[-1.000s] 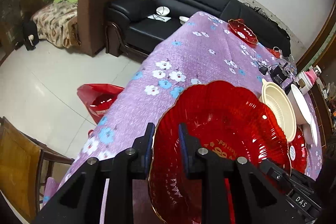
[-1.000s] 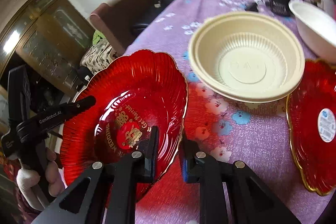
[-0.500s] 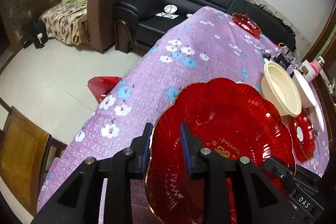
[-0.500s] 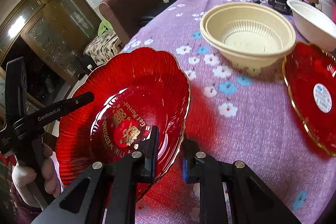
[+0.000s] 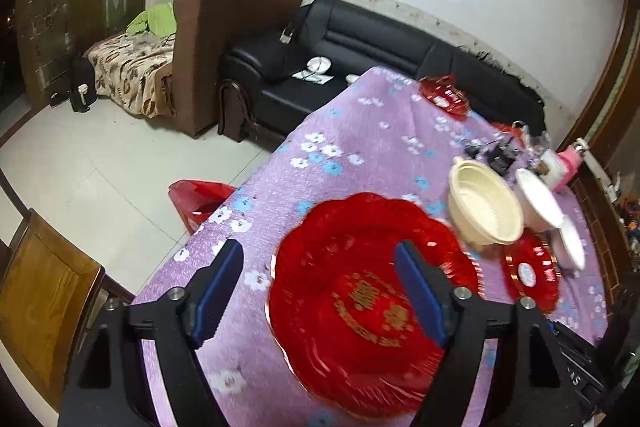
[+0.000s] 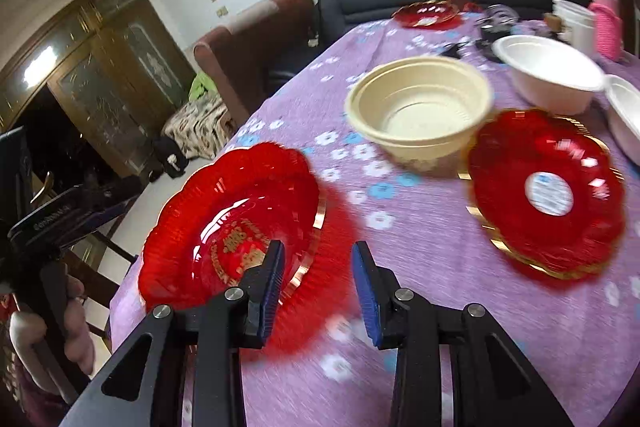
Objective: Organize plates and bowls
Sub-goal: 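Move both grippers to the gold-rimmed red plate with white label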
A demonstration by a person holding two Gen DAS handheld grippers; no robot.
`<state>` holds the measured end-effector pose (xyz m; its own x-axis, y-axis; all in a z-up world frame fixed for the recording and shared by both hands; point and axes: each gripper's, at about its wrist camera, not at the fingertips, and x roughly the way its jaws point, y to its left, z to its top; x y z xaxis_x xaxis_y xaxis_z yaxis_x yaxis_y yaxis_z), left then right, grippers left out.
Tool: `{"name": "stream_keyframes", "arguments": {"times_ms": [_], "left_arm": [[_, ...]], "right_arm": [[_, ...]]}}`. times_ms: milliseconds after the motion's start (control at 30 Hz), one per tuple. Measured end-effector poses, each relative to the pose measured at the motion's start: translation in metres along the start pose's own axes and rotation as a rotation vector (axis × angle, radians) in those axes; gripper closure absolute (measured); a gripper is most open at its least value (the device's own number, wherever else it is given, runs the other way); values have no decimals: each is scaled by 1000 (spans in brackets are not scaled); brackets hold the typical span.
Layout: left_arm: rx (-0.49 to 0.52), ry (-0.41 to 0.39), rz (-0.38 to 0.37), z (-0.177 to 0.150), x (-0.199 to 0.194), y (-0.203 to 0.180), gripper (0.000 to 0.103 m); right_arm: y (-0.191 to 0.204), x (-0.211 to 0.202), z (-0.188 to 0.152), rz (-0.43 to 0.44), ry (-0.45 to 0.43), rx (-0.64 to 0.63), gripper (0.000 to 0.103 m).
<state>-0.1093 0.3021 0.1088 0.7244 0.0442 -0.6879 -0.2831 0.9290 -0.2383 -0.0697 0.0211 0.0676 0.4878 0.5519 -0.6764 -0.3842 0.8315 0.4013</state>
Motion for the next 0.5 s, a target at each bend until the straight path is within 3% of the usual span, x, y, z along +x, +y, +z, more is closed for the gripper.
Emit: {"name": "stream_keyframes", "arguments": {"times_ms": [200,367,500], "left_arm": [[35,-3,-67,-10,-22,-28,22],[100,13,-140,-25,-27,-69,21],[162,52,-182,-40,-19,-105,21]], "right_arm": [[-54,-51,-5,-64,-79,58,64],[-134,-98,-11,-195,-147,218,61],[-159,-104,-12,-226,-148,273,61]]}}
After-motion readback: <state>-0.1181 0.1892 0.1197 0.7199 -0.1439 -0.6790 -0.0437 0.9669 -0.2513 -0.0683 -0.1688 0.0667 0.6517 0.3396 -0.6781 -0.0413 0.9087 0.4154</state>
